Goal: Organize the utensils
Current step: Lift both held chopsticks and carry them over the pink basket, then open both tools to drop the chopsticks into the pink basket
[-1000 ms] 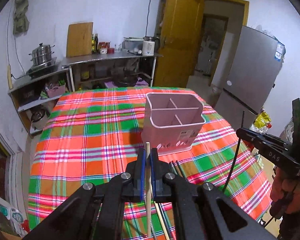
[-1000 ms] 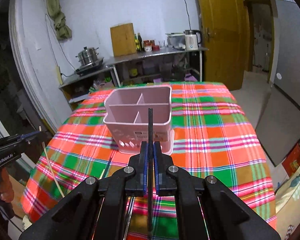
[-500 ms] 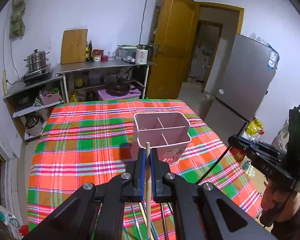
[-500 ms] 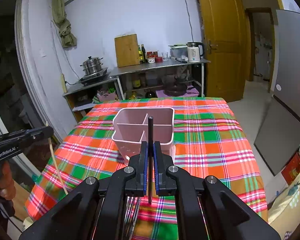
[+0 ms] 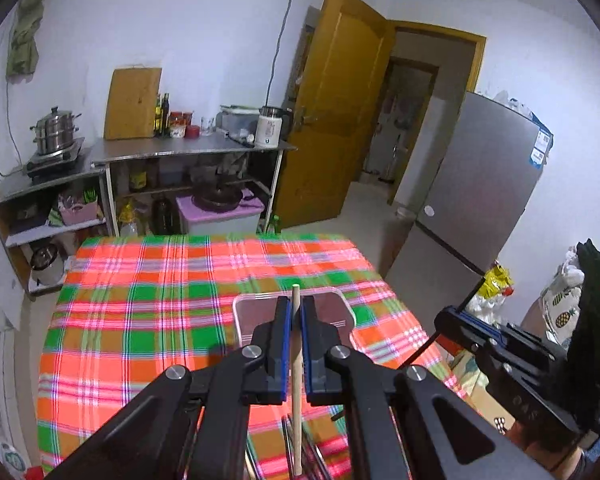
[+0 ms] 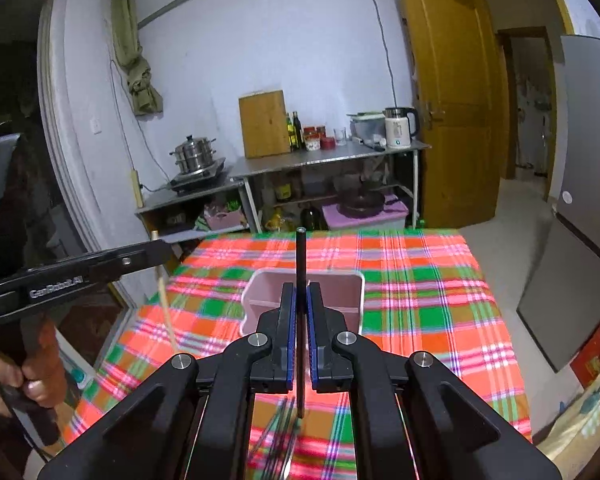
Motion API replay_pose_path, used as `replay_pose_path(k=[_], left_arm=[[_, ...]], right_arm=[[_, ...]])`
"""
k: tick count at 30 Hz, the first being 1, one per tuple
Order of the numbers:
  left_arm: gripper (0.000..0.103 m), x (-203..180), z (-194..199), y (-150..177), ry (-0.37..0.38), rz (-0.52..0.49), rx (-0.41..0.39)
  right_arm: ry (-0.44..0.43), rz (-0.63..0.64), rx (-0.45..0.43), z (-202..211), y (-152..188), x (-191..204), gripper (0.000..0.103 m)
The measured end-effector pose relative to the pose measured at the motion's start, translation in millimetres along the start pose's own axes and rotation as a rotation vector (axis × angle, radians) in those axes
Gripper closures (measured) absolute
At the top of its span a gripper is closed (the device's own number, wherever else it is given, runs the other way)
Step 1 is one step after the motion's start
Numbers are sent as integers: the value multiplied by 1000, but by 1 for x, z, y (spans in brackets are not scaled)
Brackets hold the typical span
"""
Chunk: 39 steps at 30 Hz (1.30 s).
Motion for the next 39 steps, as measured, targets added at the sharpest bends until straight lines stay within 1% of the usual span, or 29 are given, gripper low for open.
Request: replay_pose_path(k=[9, 13, 16, 20, 23, 26, 34, 39], left_arm=[[98, 5, -33, -50, -29, -7, -91], [98, 14, -45, -65, -44, 6, -136], [98, 20, -55, -66, -48, 12, -152], [98, 28, -70, -53, -57, 13, -146], [98, 37, -83, -37, -60, 23, -126], [98, 46, -94, -15, -63, 39, -90], [98, 59, -99, 24, -66, 58, -40], [97, 58, -94, 35, -62, 59, -15]], right_arm=[[-22, -40, -71, -21, -39, 4, 98], [-28, -50, -82, -35, -46, 6, 98], [-29, -61, -83, -44, -48, 6, 98], [-31, -66, -68, -59, -42, 6, 98], [-31, -67, -43, -68, -30, 5, 98], [-32, -76, -2, -77, -14, 3, 98], [-26, -96, 80, -92, 18, -2, 98], [-23, -106, 121, -93, 29, -6, 98]])
Point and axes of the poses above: each gripper's, at about its wrist camera, not at the fingertips, and z roughly against the way its jaws point, x to its left, y to its underside, the point moved 5 cm from there along -z, roughly the way its jaws point, and after that the axes turned 15 degrees about -x, right-handed, at the moved point
